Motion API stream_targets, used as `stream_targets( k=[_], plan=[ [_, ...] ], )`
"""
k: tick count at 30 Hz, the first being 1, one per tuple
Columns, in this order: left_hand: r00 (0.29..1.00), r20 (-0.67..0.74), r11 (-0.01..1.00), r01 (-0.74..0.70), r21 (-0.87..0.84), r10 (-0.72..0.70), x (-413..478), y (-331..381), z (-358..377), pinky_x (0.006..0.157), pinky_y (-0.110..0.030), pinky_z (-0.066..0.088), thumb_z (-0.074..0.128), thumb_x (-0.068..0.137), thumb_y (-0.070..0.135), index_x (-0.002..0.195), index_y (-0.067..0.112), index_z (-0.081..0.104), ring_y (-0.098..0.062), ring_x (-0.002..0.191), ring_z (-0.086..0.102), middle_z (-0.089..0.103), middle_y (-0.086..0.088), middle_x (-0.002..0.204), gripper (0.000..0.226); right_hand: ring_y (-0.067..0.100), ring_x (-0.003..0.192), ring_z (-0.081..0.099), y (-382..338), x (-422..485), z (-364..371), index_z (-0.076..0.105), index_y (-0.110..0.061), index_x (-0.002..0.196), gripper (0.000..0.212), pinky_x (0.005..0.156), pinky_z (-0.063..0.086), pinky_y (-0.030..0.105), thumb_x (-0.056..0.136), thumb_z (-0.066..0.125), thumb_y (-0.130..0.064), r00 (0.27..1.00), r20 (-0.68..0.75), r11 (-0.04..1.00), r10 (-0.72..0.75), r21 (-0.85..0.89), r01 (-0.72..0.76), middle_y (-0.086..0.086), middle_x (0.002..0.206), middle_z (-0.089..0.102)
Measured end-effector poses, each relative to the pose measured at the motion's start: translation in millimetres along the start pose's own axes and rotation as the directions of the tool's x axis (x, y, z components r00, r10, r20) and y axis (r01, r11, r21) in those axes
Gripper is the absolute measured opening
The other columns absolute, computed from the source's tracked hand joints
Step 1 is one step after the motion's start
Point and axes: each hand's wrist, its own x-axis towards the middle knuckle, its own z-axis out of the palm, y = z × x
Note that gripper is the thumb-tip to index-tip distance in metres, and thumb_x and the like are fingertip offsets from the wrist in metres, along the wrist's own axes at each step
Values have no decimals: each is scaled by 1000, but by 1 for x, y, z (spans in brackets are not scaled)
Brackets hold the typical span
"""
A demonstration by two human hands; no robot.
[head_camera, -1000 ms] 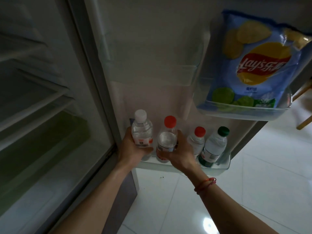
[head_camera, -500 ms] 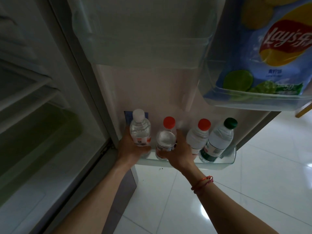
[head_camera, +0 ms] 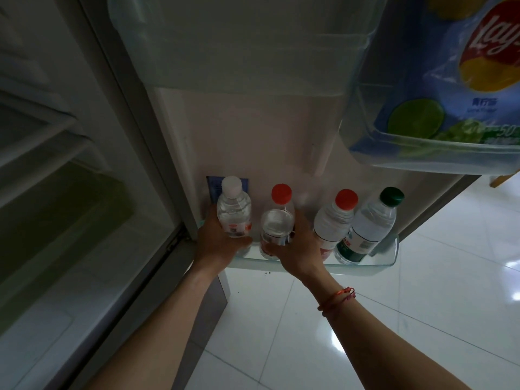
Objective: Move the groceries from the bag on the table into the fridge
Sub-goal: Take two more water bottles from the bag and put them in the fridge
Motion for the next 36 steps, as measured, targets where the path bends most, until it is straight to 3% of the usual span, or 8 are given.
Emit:
stream_targets(
  k=[4, 8, 13, 17, 21, 24, 28, 36],
  plan=[
    [1000, 12, 1000, -6, 10, 6, -2, 0, -2, 71, -6, 43, 92, 59, 8, 129, 32, 54, 18, 87, 58, 67, 21, 108, 83, 11, 110, 54, 0, -1, 1, 44, -19, 139, 78, 91, 45, 22, 75, 87, -9, 1000, 6, 1000, 16, -14, -15, -12, 118, 55],
    [1000, 26, 1000, -19, 19, 18, -1, -1, -5, 82, -17, 52, 92, 57, 7, 126, 30, 58, 14, 89, 62, 70, 17, 107, 80, 9, 109, 52, -1, -1, 1, 43, -18, 140, 77, 95, 46, 24, 76, 86, -9, 1000, 12, 999, 16, -28, -15, -14, 117, 53],
    [999, 33, 999, -36, 40, 35, -6, 4, -6, 66, 0, 41, 93, 58, 8, 127, 27, 55, 20, 82, 58, 66, 21, 104, 80, 8, 109, 51, -1, -1, 1, 42, -19, 140, 78, 90, 42, 19, 76, 86, -12, 999, 11, 999, 30, -46, -30, -12, 119, 53],
    [996, 15, 996, -85, 22, 85, -14, 15, -15, 68, -3, 45, 92, 59, 2, 118, 32, 48, 17, 88, 61, 63, 21, 103, 79, 14, 111, 56, -6, -5, -2, 43, -19, 138, 76, 91, 44, 24, 76, 87, -15, 999, 17, 997, 28, -72, -27, -6, 122, 58],
    [985, -5, 984, -171, 45, 172, -29, 31, -28, 82, -17, 50, 92, 62, 10, 125, 27, 49, -4, 106, 62, 63, 12, 117, 78, 17, 109, 58, -16, -16, -9, 42, -21, 137, 76, 89, 44, 26, 76, 87, -21, 999, 18, 996, 28, -80, -26, -9, 117, 56],
    [973, -33, 966, -224, 131, 230, -46, 43, -37, 80, -13, 45, 91, 67, 21, 129, 24, 49, -8, 106, 60, 61, 11, 118, 76, 15, 111, 56, -26, -30, -17, 37, -24, 143, 76, 90, 42, 26, 82, 82, -28, 1000, 29, 993, -13, -120, 17, -10, 119, 54],
    [963, -34, 933, -249, 258, 267, -75, 62, -54, 83, -26, 43, 86, 72, 38, 137, 24, 43, -8, 107, 52, 52, 13, 120, 80, 29, 133, 51, -45, -52, -29, 19, -24, 157, 91, 106, 44, 40, 87, 72, -49, 999, 31, 969, -36, -245, 43, 5, 151, 48],
    [894, -48, 756, -346, 556, 445, -138, 94, -92, 90, -29, 43, 72, 81, 52, 142, 17, 43, -22, 126, 47, 45, -6, 141, 76, 33, 129, 49, -85, -105, -64, 15, -38, 156, 81, 105, 47, 50, 91, 57, -64, 983, 54, 871, -176, -456, 181, 13, 149, 43]
  ],
)
